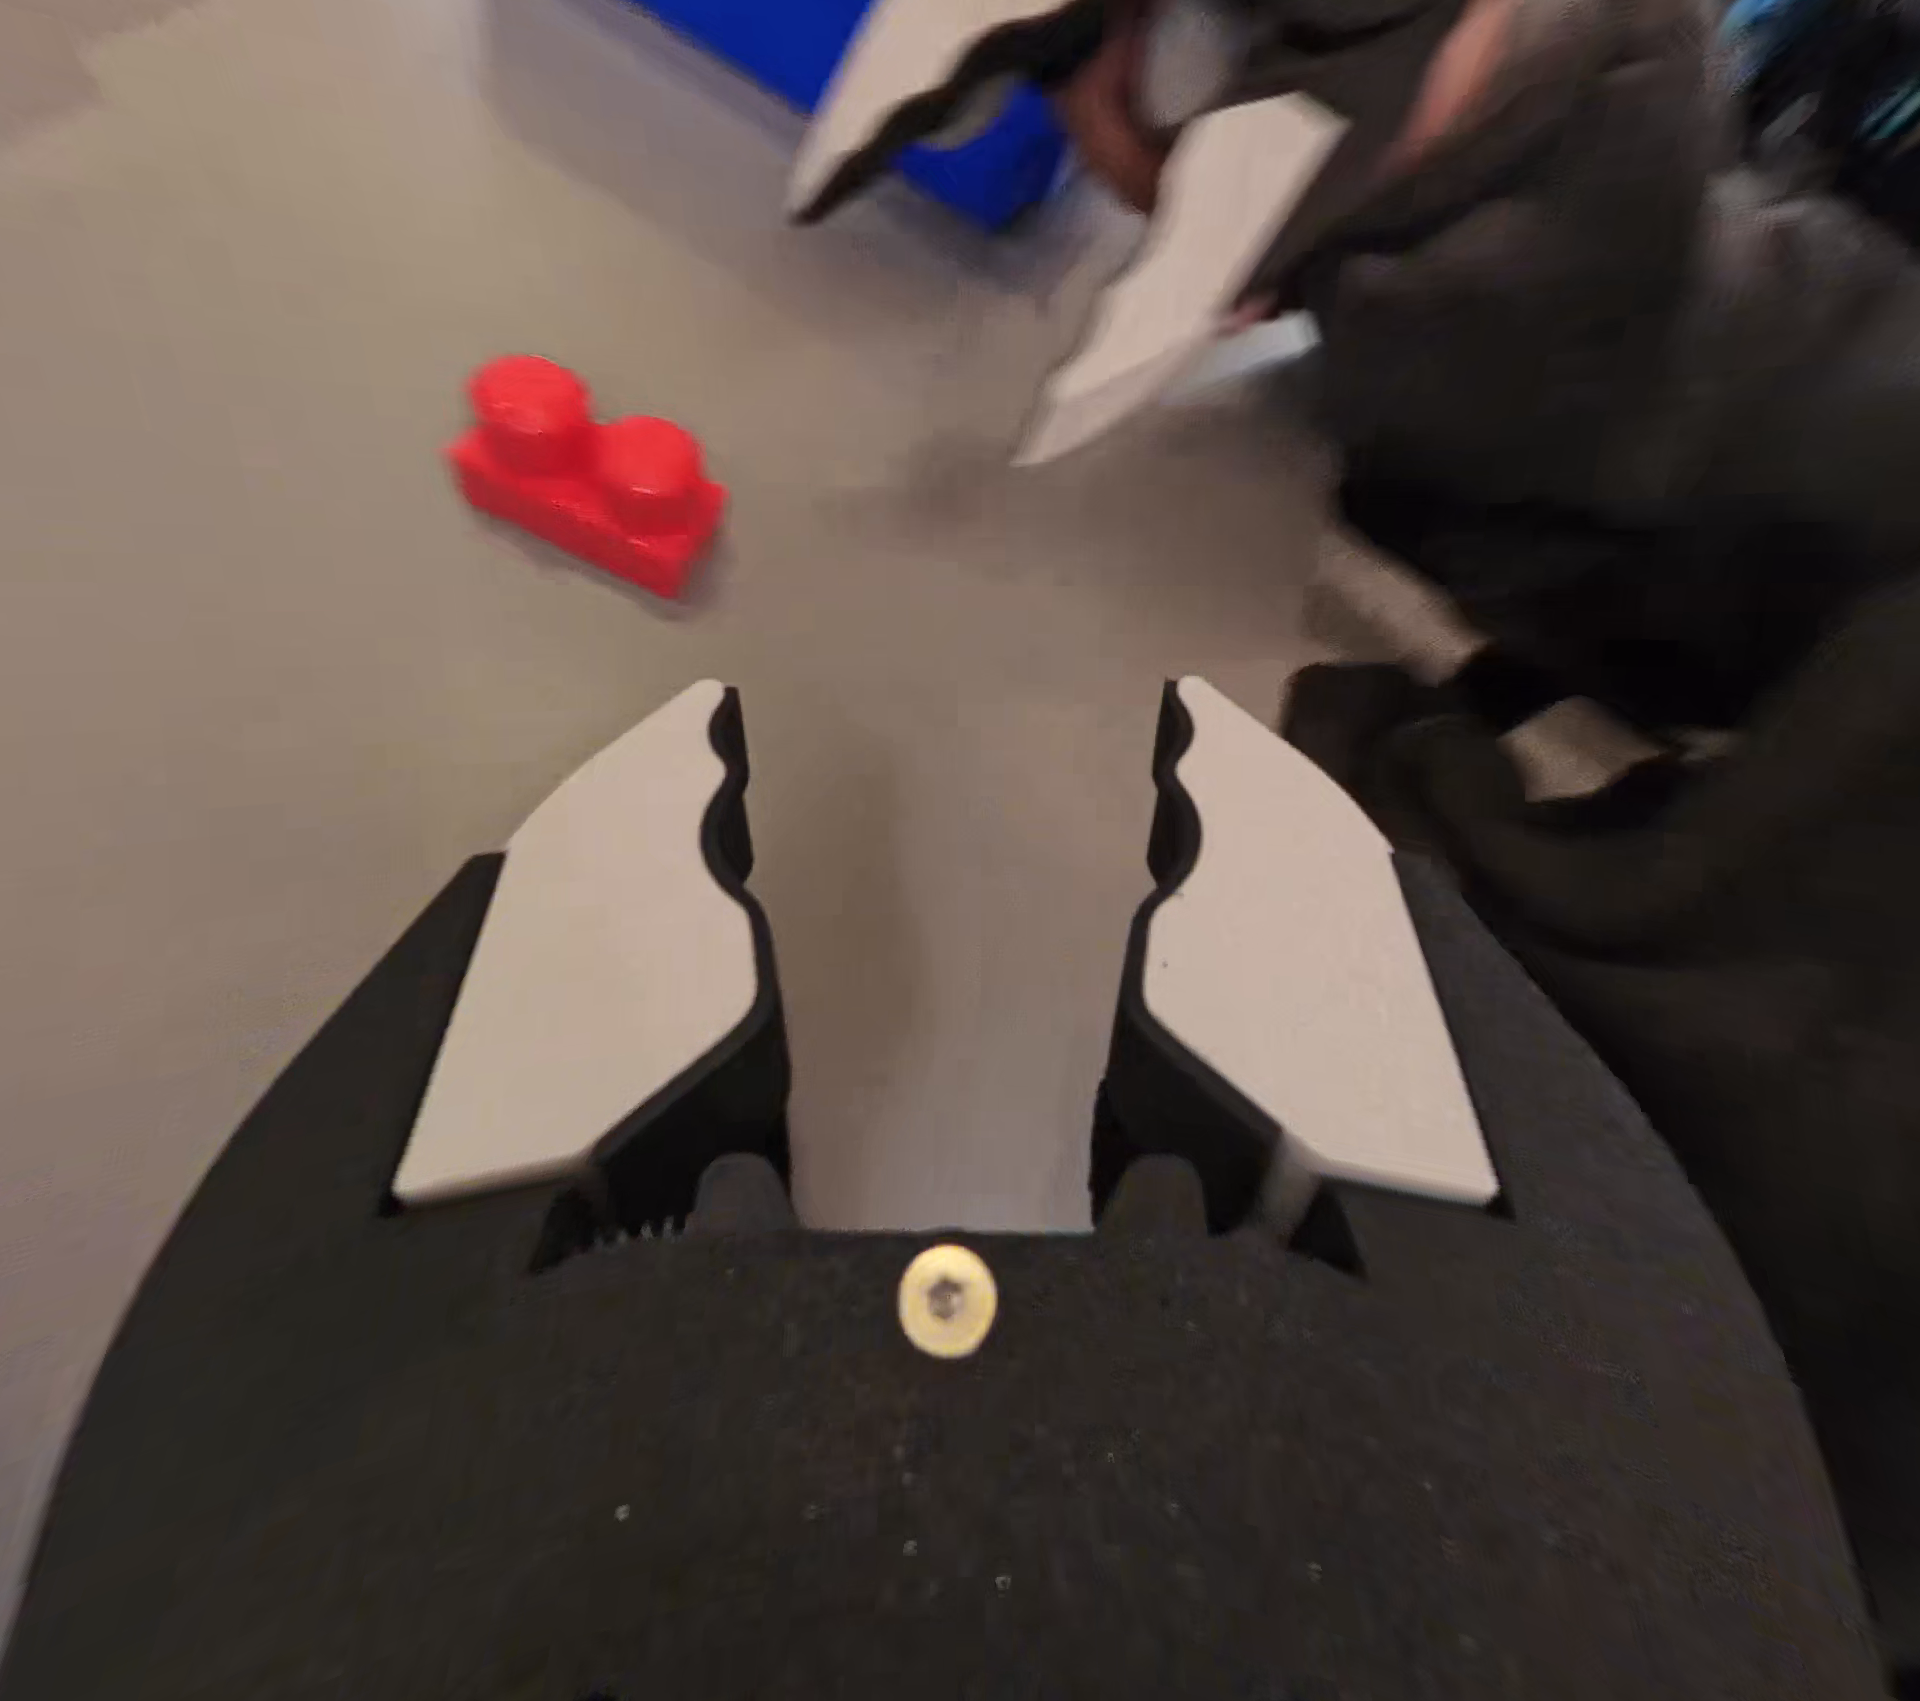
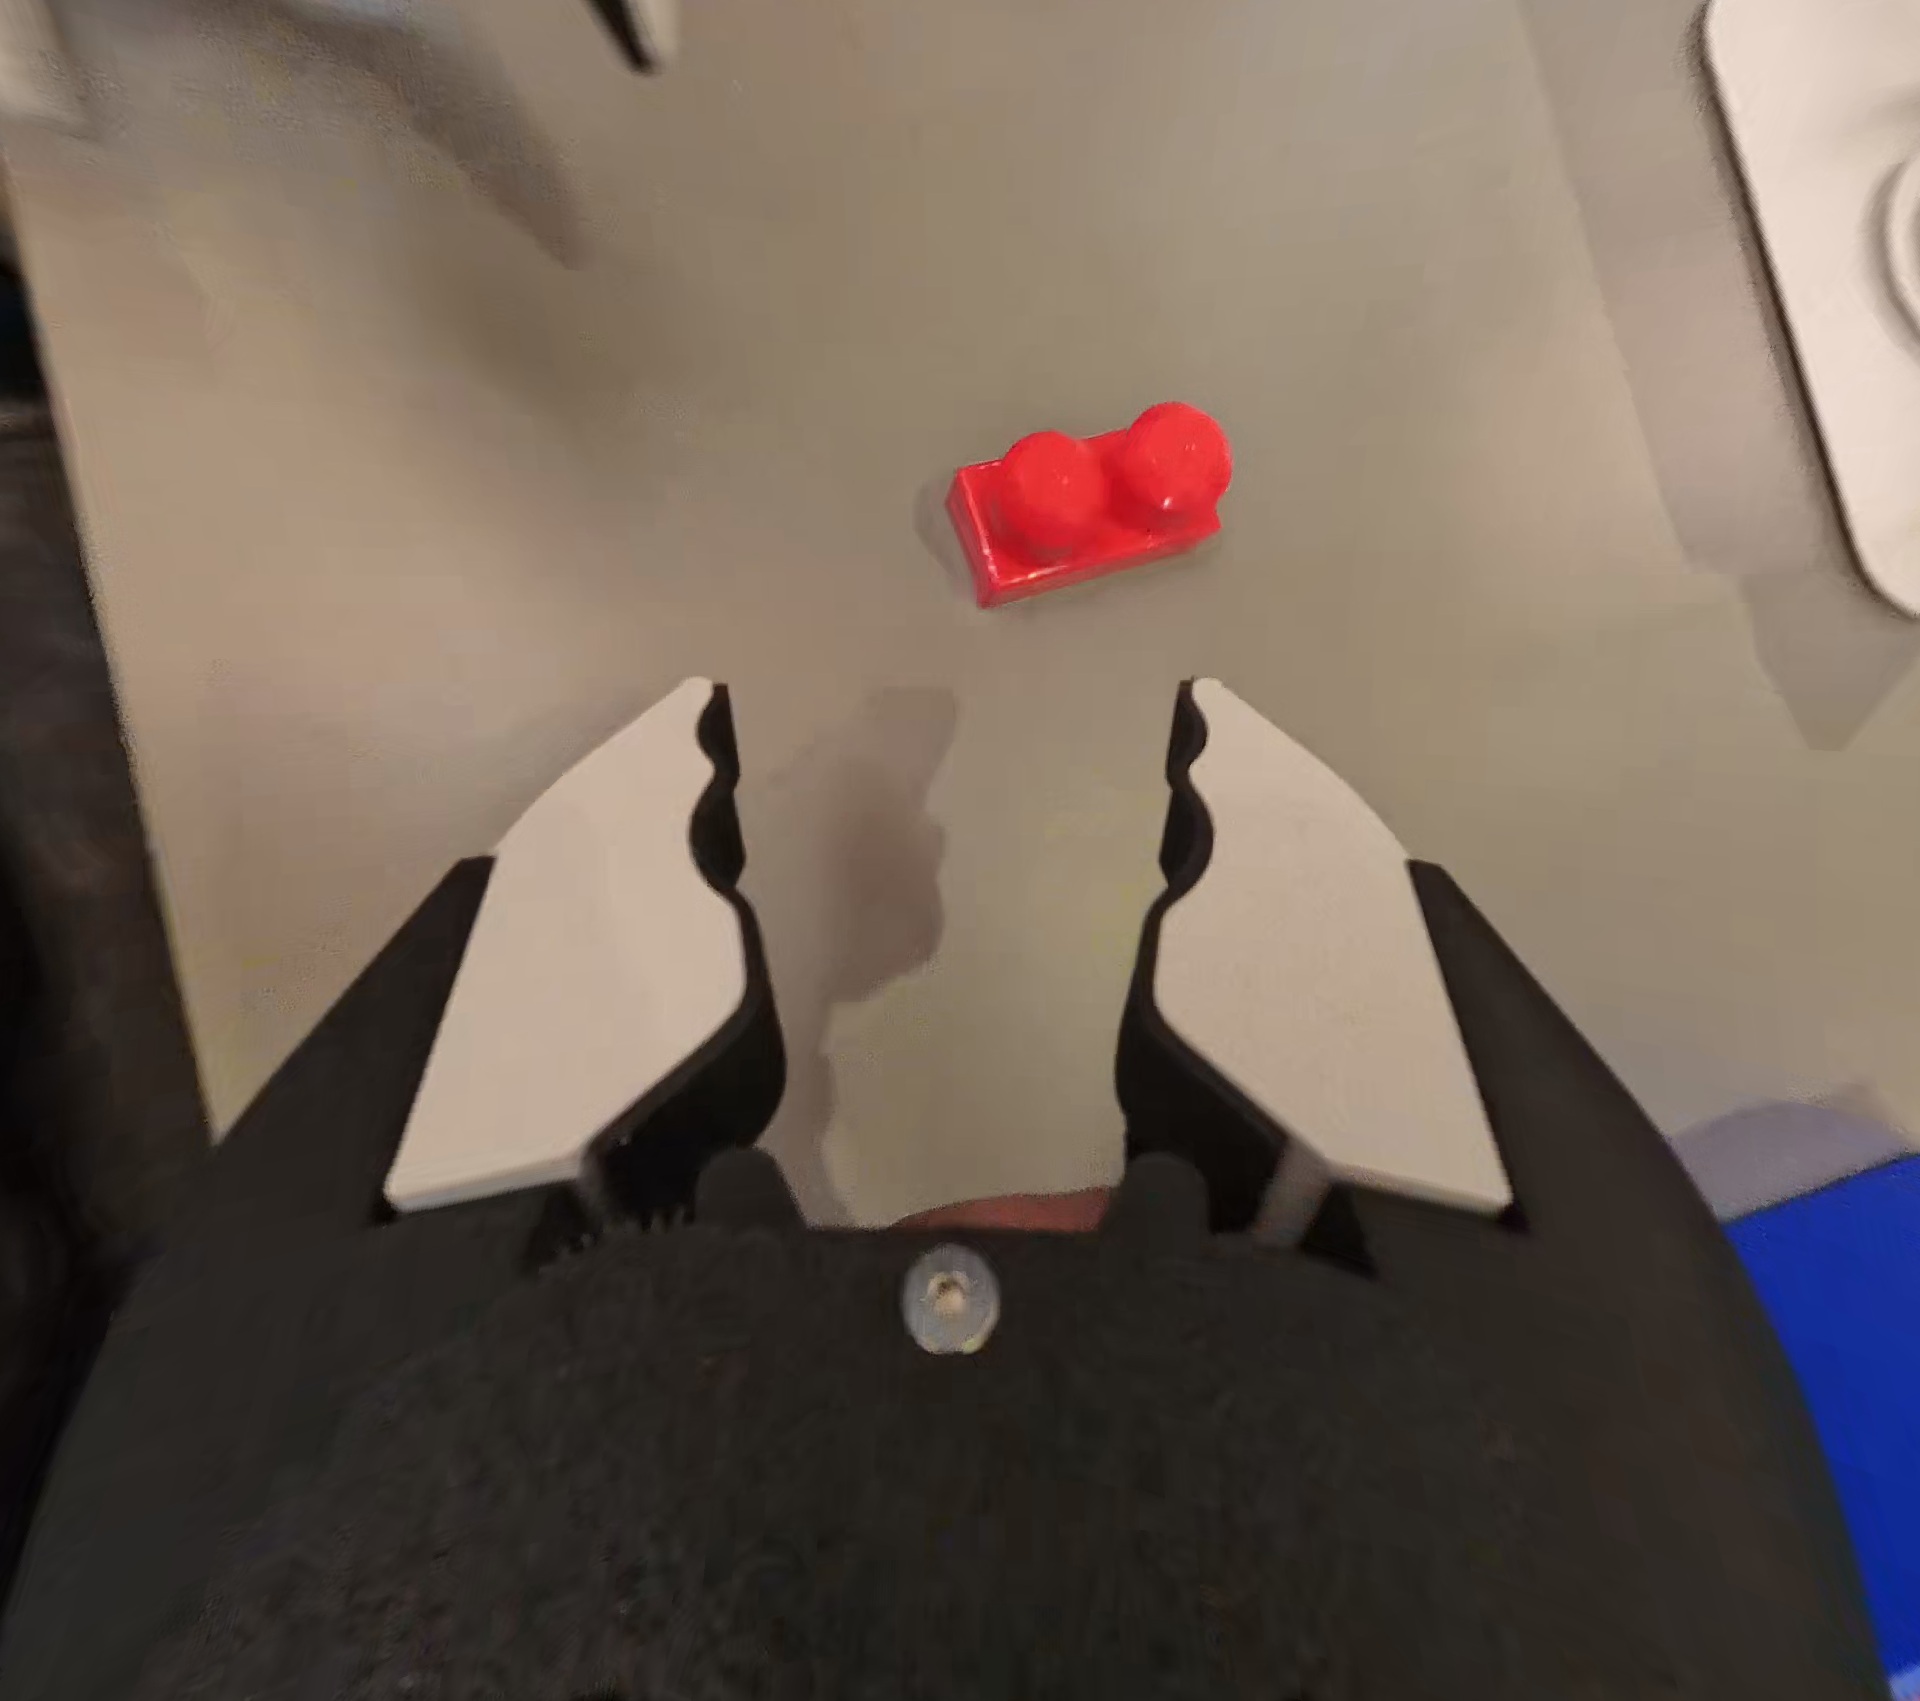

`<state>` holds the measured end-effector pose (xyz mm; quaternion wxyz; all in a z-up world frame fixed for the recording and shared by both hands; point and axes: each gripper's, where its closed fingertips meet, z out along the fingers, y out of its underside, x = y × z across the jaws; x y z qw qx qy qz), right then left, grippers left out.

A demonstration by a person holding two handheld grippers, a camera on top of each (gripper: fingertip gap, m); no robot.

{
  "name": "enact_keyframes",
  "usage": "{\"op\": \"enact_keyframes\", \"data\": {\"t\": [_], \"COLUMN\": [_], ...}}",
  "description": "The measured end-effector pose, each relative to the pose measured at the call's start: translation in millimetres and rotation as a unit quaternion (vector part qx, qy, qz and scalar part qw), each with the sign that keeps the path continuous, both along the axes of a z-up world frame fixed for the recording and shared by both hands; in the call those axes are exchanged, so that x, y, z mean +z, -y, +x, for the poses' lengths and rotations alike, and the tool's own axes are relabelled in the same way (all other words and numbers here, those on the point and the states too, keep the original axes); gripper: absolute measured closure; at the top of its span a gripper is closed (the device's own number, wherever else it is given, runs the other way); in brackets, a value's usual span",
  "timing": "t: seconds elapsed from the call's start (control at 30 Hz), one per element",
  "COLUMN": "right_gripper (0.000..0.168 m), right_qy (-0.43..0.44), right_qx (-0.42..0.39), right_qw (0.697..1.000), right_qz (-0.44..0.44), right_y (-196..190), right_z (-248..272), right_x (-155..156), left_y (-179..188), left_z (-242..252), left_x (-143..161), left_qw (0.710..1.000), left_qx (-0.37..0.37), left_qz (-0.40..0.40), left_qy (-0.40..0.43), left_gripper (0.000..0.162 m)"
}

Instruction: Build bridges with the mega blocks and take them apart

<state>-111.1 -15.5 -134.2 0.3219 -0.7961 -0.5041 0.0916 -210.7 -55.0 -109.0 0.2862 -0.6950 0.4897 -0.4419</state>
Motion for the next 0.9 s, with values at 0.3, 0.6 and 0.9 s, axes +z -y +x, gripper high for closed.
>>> {"op": "enact_keyframes", "data": {"t": [0.3,0.6,0.9], "right_gripper": [0.086,0.096,0.096], "right_qy": [0.213,0.203,0.153], "right_qx": [0.081,0.085,-0.19], "right_qw": [0.971,0.973,0.968], "right_qz": [-0.075,-0.067,0.053], "right_y": [-63,-61,-59], "right_z": [-27,-16,188], "right_x": [-45,-5,141], "left_y": [58,59,56], "left_z": [-28,-34,-27], "left_x": [26,30,27], "left_qw": [0.983,0.982,0.989], "left_qx": [-0.023,-0.031,-0.022], "left_qz": [-0.059,-0.047,0.024], "left_qy": [0.17,0.18,0.146], "left_gripper": [0.095,0.095,0.097]}}
